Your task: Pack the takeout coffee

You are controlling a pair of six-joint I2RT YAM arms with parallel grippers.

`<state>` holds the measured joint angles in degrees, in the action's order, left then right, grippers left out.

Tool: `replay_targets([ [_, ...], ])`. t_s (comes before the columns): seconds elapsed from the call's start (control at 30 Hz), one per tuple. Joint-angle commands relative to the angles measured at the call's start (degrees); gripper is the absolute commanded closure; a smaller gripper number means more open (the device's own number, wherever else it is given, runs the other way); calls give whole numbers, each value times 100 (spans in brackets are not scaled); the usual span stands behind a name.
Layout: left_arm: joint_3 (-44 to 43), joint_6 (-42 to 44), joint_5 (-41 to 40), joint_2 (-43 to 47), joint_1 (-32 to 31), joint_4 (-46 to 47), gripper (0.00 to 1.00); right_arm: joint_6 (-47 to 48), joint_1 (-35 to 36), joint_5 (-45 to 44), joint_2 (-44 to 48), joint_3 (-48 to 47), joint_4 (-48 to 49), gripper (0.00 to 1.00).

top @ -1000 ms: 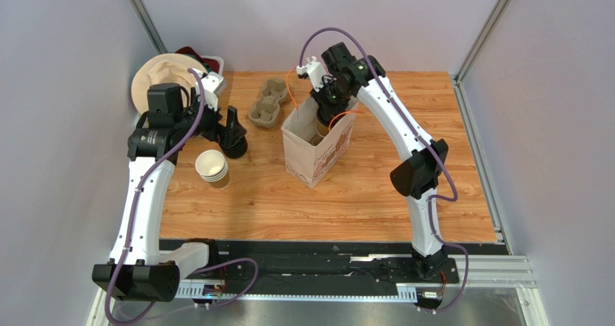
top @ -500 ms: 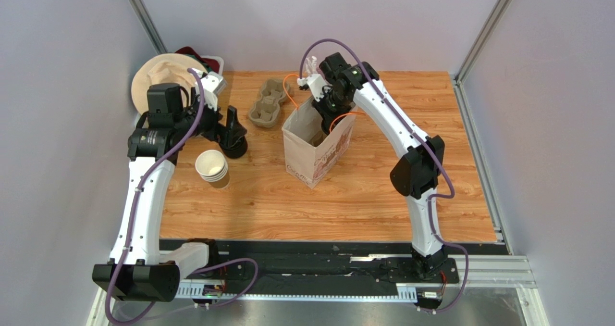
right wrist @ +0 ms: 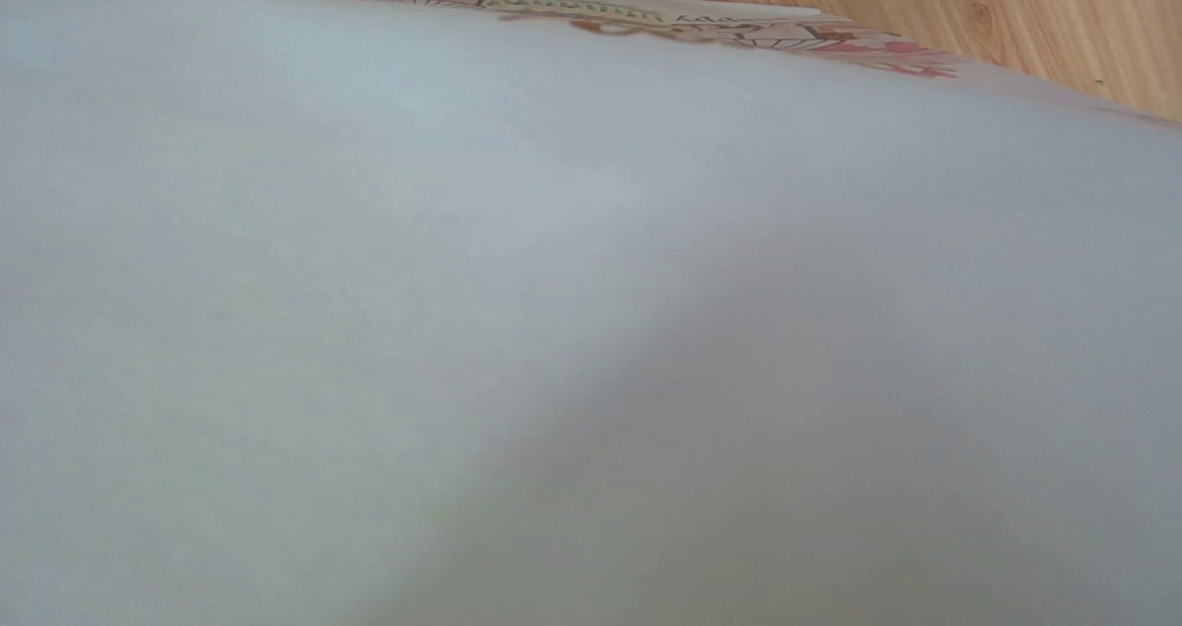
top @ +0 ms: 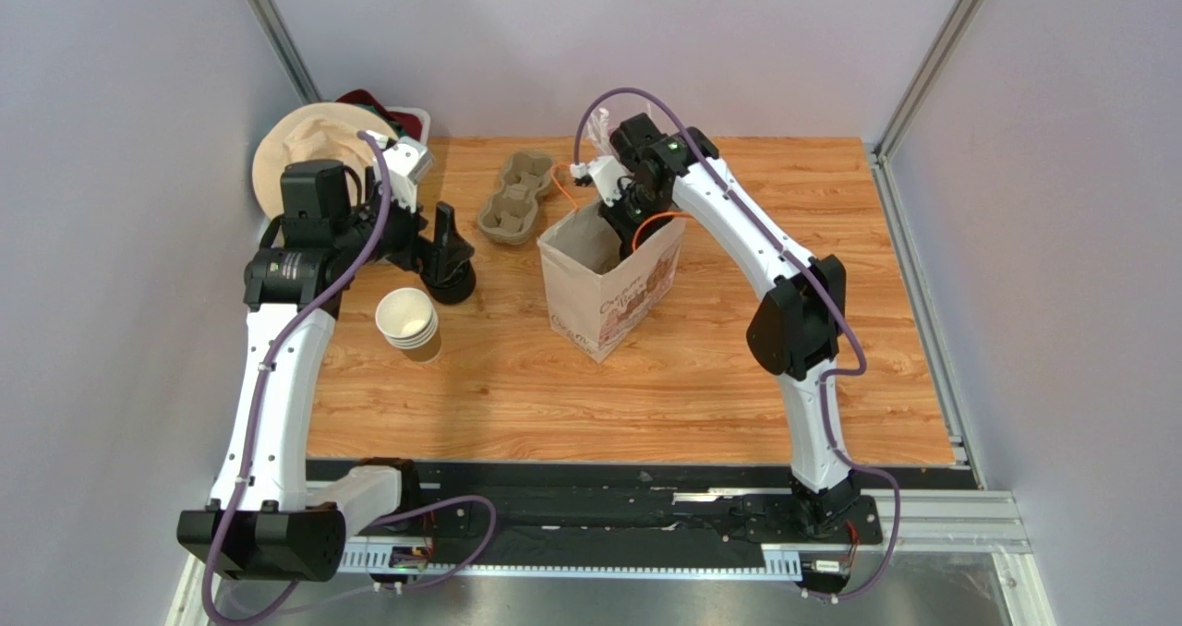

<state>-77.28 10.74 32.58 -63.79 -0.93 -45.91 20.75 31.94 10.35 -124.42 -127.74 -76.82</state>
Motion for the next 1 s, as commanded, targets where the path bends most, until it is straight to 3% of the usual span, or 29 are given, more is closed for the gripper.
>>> replay_targets([
  [0.0, 37, -55, 126, 156, 58, 196, 1, -98, 40, -191, -144, 179, -360, 100],
  [0.43, 64, -55, 152, 183, 58, 214, 1, -89, 84, -402, -39, 663, -97, 100],
  [0.97, -7, -134, 390, 112, 58, 188, 1, 69, 110, -103, 717, 66, -97, 100],
])
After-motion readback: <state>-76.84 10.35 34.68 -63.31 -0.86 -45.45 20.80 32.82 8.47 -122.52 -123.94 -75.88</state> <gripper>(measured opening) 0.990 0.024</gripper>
